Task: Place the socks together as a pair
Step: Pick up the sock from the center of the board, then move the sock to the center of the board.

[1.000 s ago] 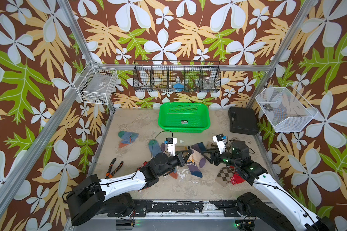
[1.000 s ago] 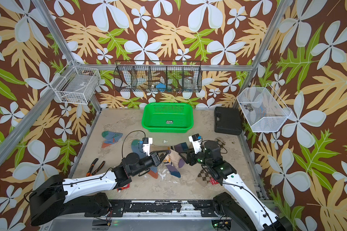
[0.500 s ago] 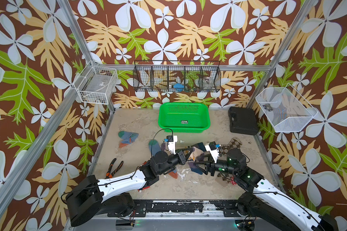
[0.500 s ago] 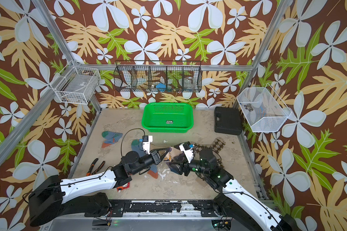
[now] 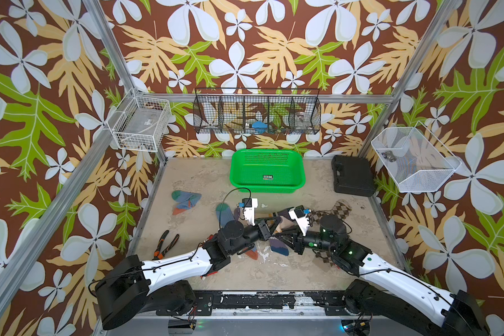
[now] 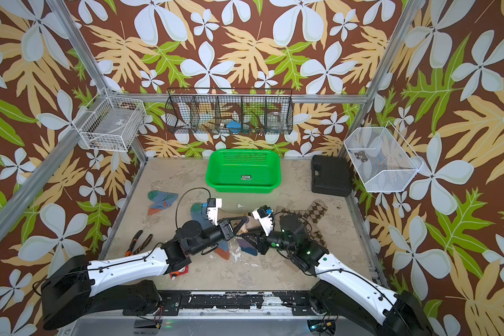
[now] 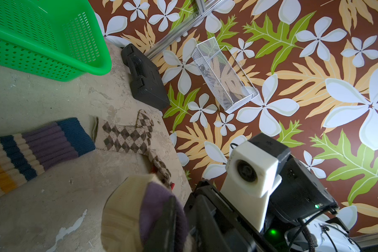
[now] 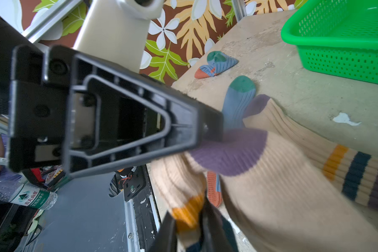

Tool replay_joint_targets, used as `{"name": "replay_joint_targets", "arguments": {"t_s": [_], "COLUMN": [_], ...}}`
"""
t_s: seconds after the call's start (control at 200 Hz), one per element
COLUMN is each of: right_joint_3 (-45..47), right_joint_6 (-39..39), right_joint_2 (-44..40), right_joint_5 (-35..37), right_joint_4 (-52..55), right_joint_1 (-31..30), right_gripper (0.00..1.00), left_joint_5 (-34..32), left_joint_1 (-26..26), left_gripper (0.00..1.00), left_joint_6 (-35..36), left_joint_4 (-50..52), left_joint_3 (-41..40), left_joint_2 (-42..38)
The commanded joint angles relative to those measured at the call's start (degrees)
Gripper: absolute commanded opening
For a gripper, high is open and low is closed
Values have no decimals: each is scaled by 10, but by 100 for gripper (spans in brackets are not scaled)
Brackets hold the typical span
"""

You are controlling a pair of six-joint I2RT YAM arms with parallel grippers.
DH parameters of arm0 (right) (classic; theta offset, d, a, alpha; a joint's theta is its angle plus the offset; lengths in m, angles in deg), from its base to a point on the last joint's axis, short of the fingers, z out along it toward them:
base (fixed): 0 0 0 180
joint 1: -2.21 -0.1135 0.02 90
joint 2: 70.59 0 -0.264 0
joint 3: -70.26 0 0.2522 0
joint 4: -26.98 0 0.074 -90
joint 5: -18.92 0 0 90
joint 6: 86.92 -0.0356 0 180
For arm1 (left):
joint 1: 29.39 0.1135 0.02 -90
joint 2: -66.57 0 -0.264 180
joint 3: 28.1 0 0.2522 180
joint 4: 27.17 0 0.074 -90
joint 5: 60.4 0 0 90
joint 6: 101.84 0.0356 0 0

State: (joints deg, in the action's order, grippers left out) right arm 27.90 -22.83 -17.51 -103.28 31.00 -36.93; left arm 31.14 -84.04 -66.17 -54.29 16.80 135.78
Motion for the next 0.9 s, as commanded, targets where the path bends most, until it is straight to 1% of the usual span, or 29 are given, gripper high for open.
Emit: {"name": "replay_joint_targets", "arguments": {"t_s": [0.0,0.025,0.045,0.105,0.165,0.26,0.35,0.38,0.425,0.515,0.56,0.686,0.796,0.841,0.896], "right_joint_3": [-19,-25,-28,-23,2,49,68,69,66,47,37,10,-12,-18,-23], "right_joint_6": [6,9,11,11,0,-18,-25,-26,-25,-26,-26,-22,-12,-12,-13], "right_joint_2": [0,0,-1,-6,-17,-36,-44,-45,-45,-31,-20,10,27,32,37], "right_joint_5": [49,64,74,78,58,18,-6,-11,-14,-14,-37,-66,-72,-75,-85], "right_joint_4": [52,78,95,130,138,122,118,118,118,117,113,111,120,124,122], "right_joint_1": [-1,0,2,19,49,106,151,160,167,168,168,164,151,142,130], "right_gripper": [7,4,3,2,1,1,1,1,1,1,1,1,1,1,2], "left_joint_5": [-4,-11,-18,-52,-87,-135,-178,-182,-176,-136,-121,-103,-67,-55,-55], "left_joint_1": [-1,-1,-1,0,-1,0,2,5,15,52,71,105,141,155,170], "left_gripper": [54,63,68,75,76,76,75,75,74,74,73,72,71,71,71], "left_joint_6": [35,46,53,75,87,94,97,94,87,69,64,62,52,46,39], "left_joint_4": [34,53,69,122,152,177,199,198,183,125,94,43,-17,-45,-73], "left_joint_3": [6,6,6,0,-19,-55,-81,-91,-112,-154,-171,-183,-196,-210,-231], "left_joint_2": [-3,-7,-9,-24,-43,-68,-70,-66,-58,-29,-12,52,107,117,118]}}
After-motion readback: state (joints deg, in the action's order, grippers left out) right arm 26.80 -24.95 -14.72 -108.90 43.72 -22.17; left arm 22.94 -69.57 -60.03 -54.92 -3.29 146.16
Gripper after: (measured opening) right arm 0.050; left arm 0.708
